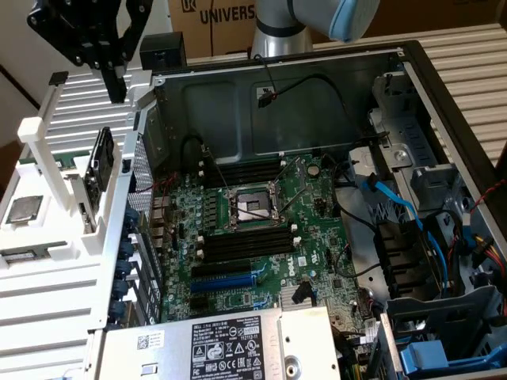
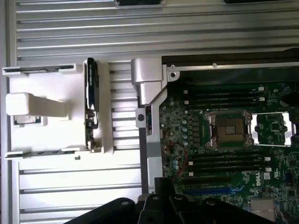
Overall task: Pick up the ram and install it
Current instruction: 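Reach for the ram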
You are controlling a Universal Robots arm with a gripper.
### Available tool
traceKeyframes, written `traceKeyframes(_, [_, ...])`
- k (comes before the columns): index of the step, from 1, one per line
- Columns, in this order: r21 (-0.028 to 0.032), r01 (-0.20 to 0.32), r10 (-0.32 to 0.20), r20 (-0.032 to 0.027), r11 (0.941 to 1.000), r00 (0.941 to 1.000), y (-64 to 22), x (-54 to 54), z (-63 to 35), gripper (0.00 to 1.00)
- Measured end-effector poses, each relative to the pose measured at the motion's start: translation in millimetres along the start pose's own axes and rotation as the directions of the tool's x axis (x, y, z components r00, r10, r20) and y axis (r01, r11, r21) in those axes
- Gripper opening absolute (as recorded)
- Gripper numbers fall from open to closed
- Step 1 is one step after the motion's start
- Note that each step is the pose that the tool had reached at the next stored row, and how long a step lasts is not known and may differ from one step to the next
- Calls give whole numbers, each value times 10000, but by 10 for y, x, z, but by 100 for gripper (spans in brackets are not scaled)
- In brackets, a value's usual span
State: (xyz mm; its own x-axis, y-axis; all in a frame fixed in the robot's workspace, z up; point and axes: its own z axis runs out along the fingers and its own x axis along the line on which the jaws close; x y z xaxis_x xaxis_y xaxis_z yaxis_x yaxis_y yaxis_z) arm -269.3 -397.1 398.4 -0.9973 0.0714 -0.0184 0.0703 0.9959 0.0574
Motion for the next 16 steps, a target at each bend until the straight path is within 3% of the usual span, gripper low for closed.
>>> traceKeyframes(1, [-6, 1, -1, -1, 10000, 10000, -3, 47, -1, 10])
traceKeyframes(4, [-52, 0, 0, -4, 10000, 10000, -23, 320, -7, 10])
traceKeyframes(5, [-75, -2, 2, -6, 10000, 10000, -35, 503, -11, 10])
traceKeyframes(11, [-93, -2, 2, -7, 10000, 10000, -58, 814, -18, 10])
traceKeyframes(13, [-100, -2, 2, -7, 9999, 10000, -71, 1062, -22, 10])
traceKeyframes(16, [-100, -2, 2, -7, 9999, 10000, -59, 1218, -13, 10])
